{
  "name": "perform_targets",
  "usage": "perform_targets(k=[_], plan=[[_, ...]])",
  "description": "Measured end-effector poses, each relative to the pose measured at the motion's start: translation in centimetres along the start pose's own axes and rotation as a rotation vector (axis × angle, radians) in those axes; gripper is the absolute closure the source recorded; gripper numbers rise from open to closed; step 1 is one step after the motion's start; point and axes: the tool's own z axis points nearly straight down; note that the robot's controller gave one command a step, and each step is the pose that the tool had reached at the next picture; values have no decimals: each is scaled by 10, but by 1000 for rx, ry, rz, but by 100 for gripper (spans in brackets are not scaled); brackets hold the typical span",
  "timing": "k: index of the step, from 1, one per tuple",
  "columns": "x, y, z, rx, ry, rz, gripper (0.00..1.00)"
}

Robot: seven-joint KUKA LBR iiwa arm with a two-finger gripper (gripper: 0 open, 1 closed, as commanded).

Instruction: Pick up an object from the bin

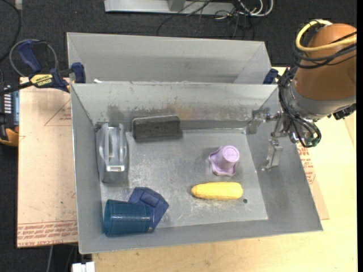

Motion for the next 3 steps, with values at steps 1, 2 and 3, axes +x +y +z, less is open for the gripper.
perform_targets(k=[1,2,3], plan=[[2,0,51,-2,2,90,0],[-6,43,79,-2,-6,29,0],[-17,36,135,1,-6,26,0]])
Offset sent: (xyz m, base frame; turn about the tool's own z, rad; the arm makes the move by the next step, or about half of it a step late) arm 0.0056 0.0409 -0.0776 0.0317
